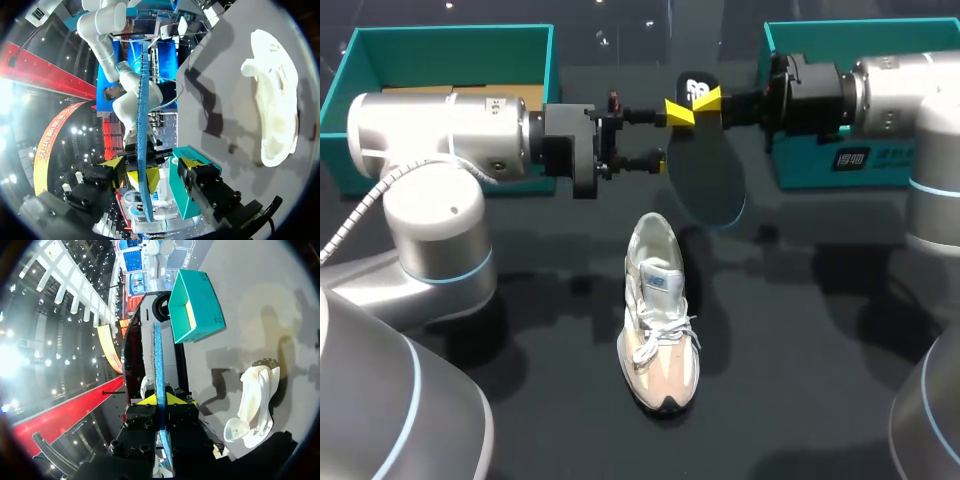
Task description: Take the shoe out of the shoebox, open the shoe tongue, remove and reinsert the insole, then place the shoe into the shoebox
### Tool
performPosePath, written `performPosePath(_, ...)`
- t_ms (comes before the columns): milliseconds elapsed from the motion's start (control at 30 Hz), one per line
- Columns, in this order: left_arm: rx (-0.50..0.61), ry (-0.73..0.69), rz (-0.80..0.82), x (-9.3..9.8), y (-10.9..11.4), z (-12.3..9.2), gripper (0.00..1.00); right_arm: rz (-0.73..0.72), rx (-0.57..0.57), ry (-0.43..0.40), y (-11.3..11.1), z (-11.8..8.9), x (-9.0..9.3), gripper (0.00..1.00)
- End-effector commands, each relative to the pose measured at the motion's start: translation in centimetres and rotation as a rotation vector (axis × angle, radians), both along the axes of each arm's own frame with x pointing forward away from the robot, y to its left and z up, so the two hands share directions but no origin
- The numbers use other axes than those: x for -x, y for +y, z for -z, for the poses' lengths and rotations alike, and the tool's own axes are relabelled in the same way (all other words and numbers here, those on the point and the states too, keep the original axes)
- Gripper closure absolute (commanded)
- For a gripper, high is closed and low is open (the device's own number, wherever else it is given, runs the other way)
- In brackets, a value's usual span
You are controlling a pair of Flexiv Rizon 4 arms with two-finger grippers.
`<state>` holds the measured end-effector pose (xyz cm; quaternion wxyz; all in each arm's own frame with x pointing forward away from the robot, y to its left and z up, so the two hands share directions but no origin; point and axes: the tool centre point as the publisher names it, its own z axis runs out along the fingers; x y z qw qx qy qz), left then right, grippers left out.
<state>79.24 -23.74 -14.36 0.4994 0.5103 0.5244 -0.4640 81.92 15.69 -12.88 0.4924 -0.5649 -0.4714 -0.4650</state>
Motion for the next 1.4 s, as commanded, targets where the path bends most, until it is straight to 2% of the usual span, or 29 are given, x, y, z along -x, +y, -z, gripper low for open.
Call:
performPosePath(33, 0.004, -0.003, -0.003, -0.2, -0.9, 0.2, 0.51, -0.002, -0.001, 0.004, 0.6, 0.4, -0.3, 1.00)
performPosePath(433, 0.016, -0.004, -0.004, 0.0, -1.4, 0.2, 0.66, -0.009, -0.012, 0.009, 1.0, 1.0, -0.8, 1.00)
performPosePath(567, 0.015, -0.005, -0.010, -0.1, -1.4, 0.2, 0.84, -0.007, -0.015, 0.010, 1.1, 1.1, -0.7, 1.00)
performPosePath(600, 0.014, -0.005, -0.011, -0.1, -1.4, 0.3, 0.95, -0.006, -0.016, 0.011, 1.1, 1.1, -0.6, 1.00)
performPosePath(633, 0.013, -0.005, -0.012, -0.2, -1.5, 0.3, 1.00, -0.005, -0.016, 0.011, 1.1, 1.1, -0.6, 1.00)
performPosePath(867, 0.010, -0.005, -0.009, 0.1, -1.3, 0.4, 1.00, 0.002, -0.024, 0.009, 1.1, 1.3, -0.5, 1.00)
performPosePath(900, 0.009, -0.005, -0.009, 0.2, -1.2, 0.4, 1.00, 0.004, -0.028, 0.005, 1.1, 1.3, -0.5, 0.83)
performPosePath(933, 0.008, -0.006, -0.008, 0.2, -1.0, 0.4, 1.00, 0.008, -0.033, -0.001, 1.0, 1.3, -0.4, 0.58)
performPosePath(967, 0.006, -0.008, -0.009, 0.3, -0.8, 0.3, 1.00, 0.015, -0.036, -0.014, 0.8, 1.3, -0.3, 0.00)
performPosePath(1167, -0.012, 0.017, -0.024, 0.4, 1.6, 0.0, 1.00, 0.026, -0.053, -0.067, -0.5, 1.1, 0.9, 0.00)
performPosePath(1400, -0.022, 0.117, -0.070, 0.6, 4.5, -0.2, 1.00, -0.019, -0.039, -0.113, -2.1, 1.0, 2.2, 0.00)
